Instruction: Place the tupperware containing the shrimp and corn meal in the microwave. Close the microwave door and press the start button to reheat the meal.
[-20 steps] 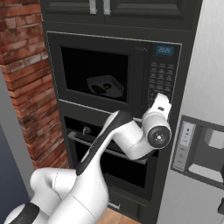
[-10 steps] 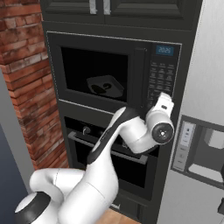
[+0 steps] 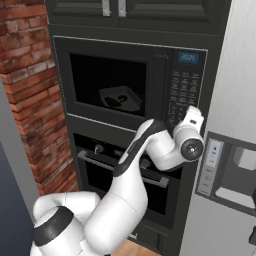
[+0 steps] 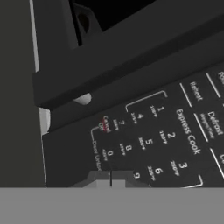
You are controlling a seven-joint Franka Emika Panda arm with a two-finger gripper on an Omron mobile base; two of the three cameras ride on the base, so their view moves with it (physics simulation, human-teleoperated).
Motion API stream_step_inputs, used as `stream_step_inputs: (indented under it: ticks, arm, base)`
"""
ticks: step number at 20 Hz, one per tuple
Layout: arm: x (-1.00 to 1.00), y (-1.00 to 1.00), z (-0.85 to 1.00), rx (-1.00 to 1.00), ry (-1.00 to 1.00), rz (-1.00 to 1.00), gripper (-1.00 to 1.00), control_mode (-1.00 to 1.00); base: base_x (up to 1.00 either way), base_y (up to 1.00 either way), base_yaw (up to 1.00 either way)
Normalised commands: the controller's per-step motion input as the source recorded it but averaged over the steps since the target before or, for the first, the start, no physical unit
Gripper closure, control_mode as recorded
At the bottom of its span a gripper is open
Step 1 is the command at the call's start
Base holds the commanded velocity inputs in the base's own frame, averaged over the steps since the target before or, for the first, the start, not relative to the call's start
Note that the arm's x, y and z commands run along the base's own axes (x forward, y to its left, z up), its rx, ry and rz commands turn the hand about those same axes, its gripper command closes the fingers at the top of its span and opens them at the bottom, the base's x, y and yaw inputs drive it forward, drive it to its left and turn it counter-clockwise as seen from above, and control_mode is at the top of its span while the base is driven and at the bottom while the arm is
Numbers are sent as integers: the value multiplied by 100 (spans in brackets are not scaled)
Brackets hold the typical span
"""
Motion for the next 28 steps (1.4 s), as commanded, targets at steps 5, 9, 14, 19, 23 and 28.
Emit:
stream_step_inputs:
  ticks: [5,9,14,19,23,28]
  arm:
    - [34,-17,-14,0,0,0,100,-100]
    - [36,-11,-20,0,0,0,100,-100]
    - [34,-16,-19,0,-1,0,100,-100]
    - [31,-21,-19,0,-1,0,100,-100]
    - [38,-26,-26,0,-1,-3,100,-100]
    - [61,-55,1,0,14,-9,100,-100]
  base:
    - [0,0,0]
    - [0,0,0]
    - [0,0,0]
    - [0,0,0]
    - [0,0,0]
    - [0,0,0]
